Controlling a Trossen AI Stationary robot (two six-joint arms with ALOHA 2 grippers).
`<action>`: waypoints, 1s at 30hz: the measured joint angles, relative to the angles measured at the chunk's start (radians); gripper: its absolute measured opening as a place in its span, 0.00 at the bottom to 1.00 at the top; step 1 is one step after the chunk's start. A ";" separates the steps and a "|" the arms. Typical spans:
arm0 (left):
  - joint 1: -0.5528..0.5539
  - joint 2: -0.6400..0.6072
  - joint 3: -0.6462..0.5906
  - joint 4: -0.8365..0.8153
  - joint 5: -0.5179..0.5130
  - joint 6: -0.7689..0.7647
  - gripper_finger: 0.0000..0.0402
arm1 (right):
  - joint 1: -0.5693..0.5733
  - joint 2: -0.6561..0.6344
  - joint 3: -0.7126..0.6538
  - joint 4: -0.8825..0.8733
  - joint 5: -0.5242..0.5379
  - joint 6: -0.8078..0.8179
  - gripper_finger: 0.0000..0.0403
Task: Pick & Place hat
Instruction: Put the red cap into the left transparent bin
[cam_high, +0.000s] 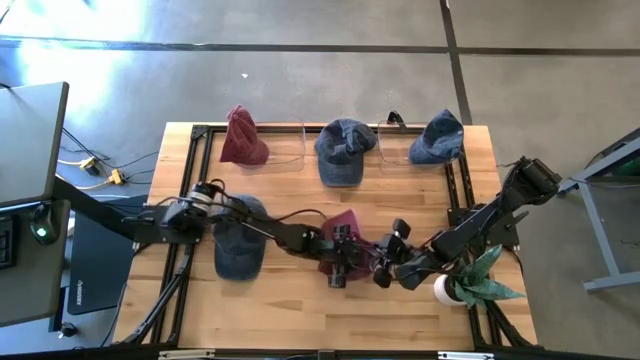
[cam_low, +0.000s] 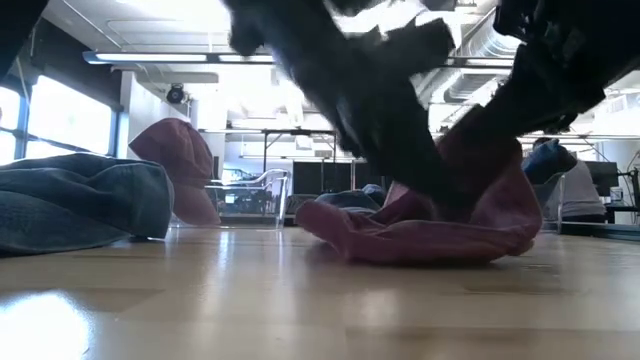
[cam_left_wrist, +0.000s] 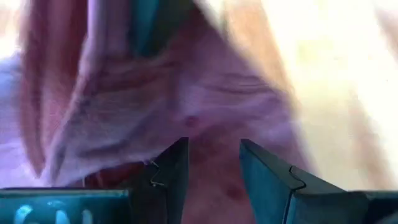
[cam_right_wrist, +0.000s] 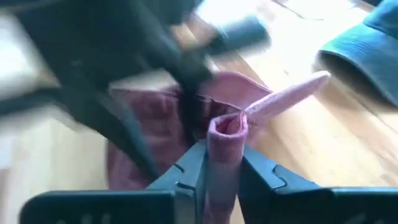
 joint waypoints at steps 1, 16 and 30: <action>-0.007 -0.017 0.012 -0.053 0.002 0.000 0.34 | -0.001 0.000 -0.001 -0.020 0.005 0.005 0.19; -0.195 -0.135 0.067 -0.688 -0.504 -0.100 0.34 | -0.043 -0.114 0.084 -0.362 -0.099 0.082 0.52; -0.311 -0.174 -0.119 -0.480 -0.358 -0.021 0.34 | 0.043 0.092 0.140 -0.115 -0.429 -0.660 0.46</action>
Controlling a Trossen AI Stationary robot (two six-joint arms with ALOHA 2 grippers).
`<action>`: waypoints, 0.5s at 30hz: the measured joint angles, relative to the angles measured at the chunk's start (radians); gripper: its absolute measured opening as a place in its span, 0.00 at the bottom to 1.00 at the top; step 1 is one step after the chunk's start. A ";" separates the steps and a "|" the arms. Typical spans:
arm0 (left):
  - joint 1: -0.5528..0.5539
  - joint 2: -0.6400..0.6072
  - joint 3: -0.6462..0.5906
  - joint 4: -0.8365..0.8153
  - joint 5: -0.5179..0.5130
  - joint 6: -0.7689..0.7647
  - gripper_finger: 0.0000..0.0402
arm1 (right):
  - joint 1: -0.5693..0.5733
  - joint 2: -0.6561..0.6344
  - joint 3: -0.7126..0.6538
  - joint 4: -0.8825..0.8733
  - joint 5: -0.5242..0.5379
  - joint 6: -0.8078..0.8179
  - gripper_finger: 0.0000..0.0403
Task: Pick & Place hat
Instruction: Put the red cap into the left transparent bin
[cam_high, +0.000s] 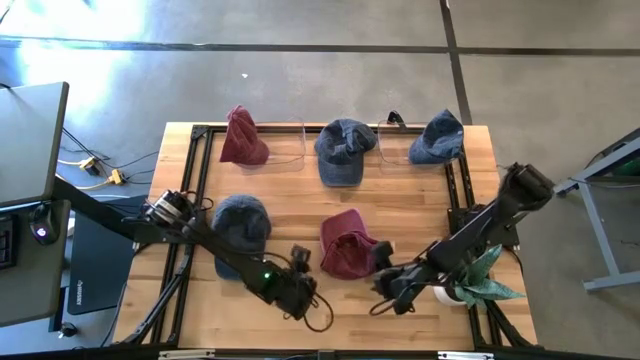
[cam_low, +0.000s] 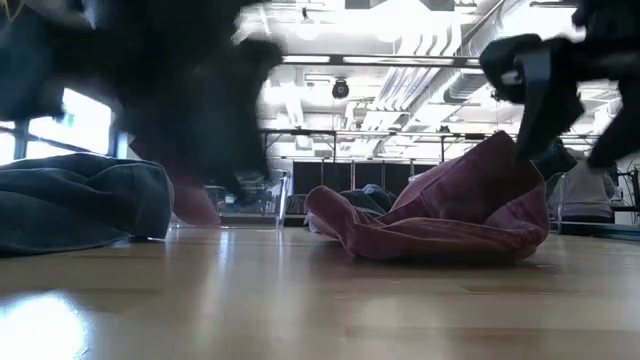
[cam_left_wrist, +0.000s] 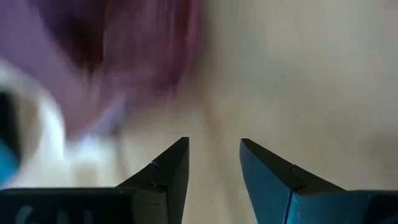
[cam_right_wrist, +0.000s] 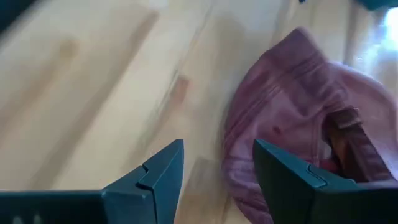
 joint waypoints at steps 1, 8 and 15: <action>0.004 -0.004 -0.002 0.078 0.030 0.040 0.34 | -0.005 0.017 0.000 0.000 0.002 -0.034 0.46; 0.086 0.026 -0.007 0.331 0.209 0.241 0.34 | -0.057 0.090 0.000 -0.067 -0.009 -0.247 0.48; 0.175 0.033 -0.005 0.463 0.254 0.317 0.34 | -0.092 0.149 0.000 -0.063 0.043 -0.321 0.38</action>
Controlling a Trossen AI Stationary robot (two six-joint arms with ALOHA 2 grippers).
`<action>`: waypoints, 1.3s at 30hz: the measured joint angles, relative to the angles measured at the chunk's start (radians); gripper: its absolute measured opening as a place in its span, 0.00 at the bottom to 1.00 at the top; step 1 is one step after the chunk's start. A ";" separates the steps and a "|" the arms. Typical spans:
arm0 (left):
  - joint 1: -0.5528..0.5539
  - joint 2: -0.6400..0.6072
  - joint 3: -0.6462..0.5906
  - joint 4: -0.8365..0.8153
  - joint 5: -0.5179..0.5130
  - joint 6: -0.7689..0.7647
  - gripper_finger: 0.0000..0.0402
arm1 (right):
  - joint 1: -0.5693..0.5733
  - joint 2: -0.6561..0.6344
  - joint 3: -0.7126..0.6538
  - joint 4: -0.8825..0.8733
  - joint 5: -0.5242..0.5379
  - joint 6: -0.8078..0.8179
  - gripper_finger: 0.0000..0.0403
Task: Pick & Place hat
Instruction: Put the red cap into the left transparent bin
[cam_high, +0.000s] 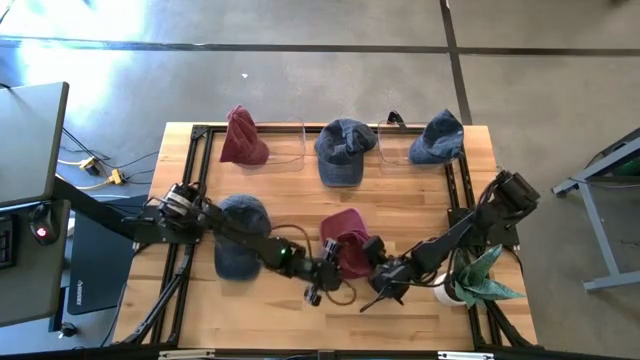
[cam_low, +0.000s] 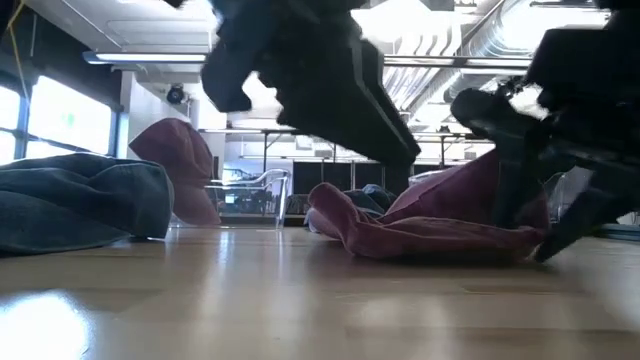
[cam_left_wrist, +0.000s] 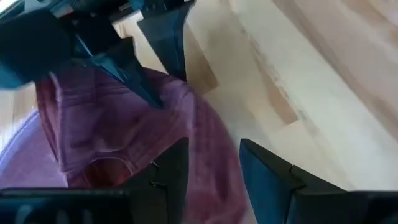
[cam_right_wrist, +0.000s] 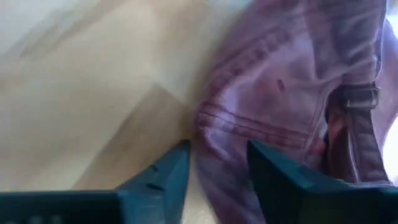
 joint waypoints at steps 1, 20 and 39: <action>0.012 0.000 0.000 -0.001 0.019 0.014 0.35 | -0.006 0.001 0.000 0.001 -0.002 0.012 0.33; 0.028 0.064 0.004 0.100 -0.122 0.097 0.77 | -0.036 -0.111 -0.001 0.201 -0.006 0.332 0.02; 0.029 0.062 0.017 0.081 0.077 -0.058 0.07 | -0.031 -0.195 0.004 0.137 -0.036 0.427 0.27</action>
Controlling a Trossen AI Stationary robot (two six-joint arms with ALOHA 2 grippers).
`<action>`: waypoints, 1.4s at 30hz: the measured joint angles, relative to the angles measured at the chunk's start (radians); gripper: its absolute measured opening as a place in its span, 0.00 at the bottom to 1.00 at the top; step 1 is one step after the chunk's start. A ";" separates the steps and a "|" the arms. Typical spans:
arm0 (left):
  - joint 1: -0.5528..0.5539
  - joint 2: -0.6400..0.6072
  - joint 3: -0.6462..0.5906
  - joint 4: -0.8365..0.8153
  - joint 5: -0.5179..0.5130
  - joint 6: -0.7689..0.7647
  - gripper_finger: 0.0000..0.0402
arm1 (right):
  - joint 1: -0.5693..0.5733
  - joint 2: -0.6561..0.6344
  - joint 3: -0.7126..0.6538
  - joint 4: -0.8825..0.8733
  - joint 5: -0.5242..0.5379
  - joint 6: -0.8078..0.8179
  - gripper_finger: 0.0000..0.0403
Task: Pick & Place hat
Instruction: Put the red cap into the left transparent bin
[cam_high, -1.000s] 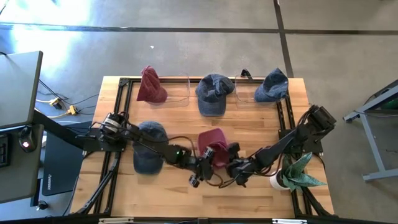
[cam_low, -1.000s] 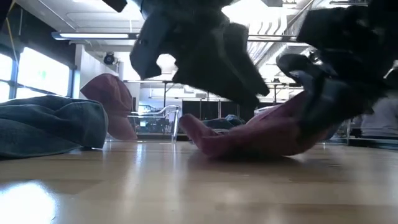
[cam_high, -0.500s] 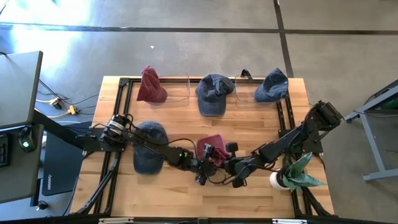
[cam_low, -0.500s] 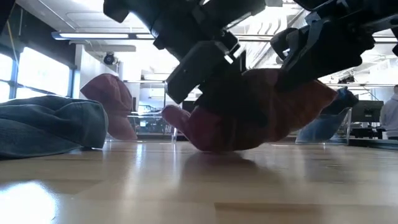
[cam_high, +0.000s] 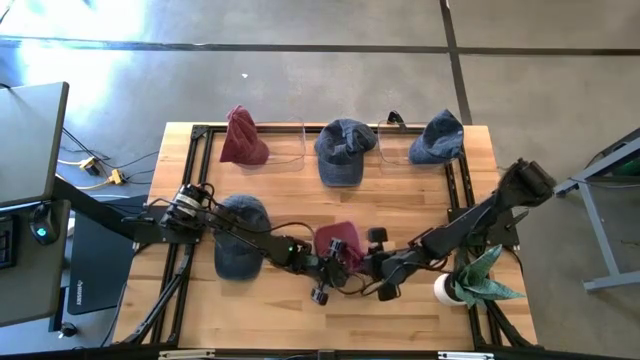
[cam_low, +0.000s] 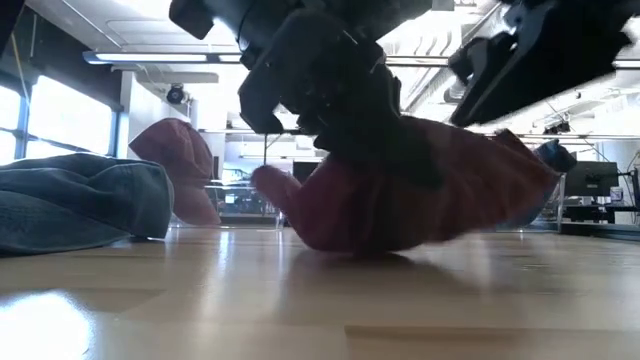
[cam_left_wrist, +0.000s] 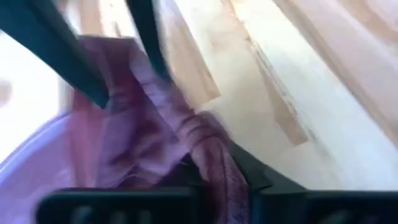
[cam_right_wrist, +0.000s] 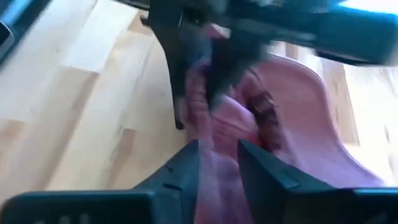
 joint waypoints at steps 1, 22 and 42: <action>0.000 -0.005 0.000 -0.006 0.014 -0.017 0.04 | 0.003 -0.028 0.006 -0.043 -0.002 0.043 0.29; 0.414 -0.502 -0.138 -0.112 0.198 -0.275 0.01 | 0.335 -0.098 -0.425 0.671 0.610 0.475 0.30; 0.884 -0.776 -0.276 -0.205 -0.241 -0.185 0.00 | 0.291 -0.079 -0.424 0.751 0.479 0.362 0.29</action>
